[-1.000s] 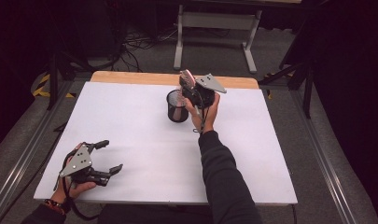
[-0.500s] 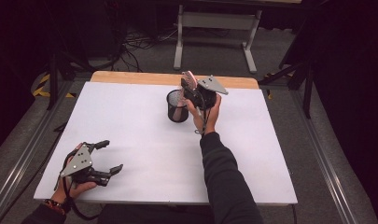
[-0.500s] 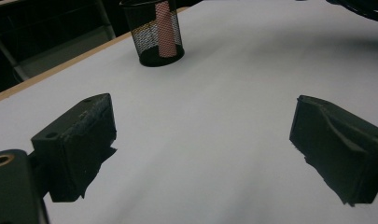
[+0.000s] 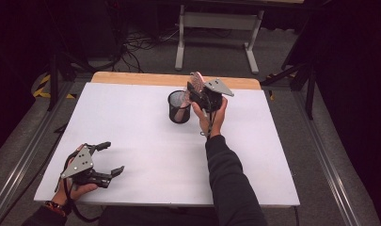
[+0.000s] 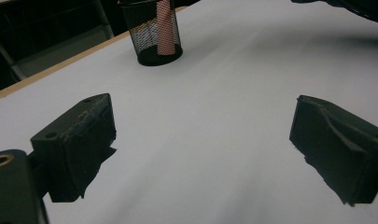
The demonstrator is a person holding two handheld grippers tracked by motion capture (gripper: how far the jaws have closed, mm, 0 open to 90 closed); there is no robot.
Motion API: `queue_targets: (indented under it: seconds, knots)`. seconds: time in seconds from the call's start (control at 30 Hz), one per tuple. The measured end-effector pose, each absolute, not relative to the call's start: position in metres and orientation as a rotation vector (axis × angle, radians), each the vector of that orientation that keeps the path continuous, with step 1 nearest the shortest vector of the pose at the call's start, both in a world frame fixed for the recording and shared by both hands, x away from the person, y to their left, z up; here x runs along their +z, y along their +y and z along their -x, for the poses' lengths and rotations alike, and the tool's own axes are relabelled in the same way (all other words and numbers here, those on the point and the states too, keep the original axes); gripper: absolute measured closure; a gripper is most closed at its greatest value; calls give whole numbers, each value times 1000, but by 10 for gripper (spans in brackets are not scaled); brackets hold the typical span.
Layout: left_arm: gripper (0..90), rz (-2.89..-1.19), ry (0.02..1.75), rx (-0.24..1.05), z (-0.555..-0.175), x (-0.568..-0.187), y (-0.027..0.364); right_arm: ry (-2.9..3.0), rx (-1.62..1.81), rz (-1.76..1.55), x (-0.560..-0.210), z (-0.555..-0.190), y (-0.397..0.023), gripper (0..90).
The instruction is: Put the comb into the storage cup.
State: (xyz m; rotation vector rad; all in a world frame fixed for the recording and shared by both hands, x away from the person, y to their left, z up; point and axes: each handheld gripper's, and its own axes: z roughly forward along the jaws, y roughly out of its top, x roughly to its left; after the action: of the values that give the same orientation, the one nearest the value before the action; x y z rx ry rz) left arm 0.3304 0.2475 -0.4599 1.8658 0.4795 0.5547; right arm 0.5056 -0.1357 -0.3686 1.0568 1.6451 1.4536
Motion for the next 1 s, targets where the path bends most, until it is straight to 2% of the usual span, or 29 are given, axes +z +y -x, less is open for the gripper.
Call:
queue_targets:
  seconds: [0.63, 1.0]
  knots:
    - [81, -1881, 489, 564, -331, -461, 246, 1652, 1401, -1078, -374, -505, -153, 538]
    - [81, -1881, 490, 567, -331, -460, 246, 1655, 1376, -1095, -373, -503, -155, 463]
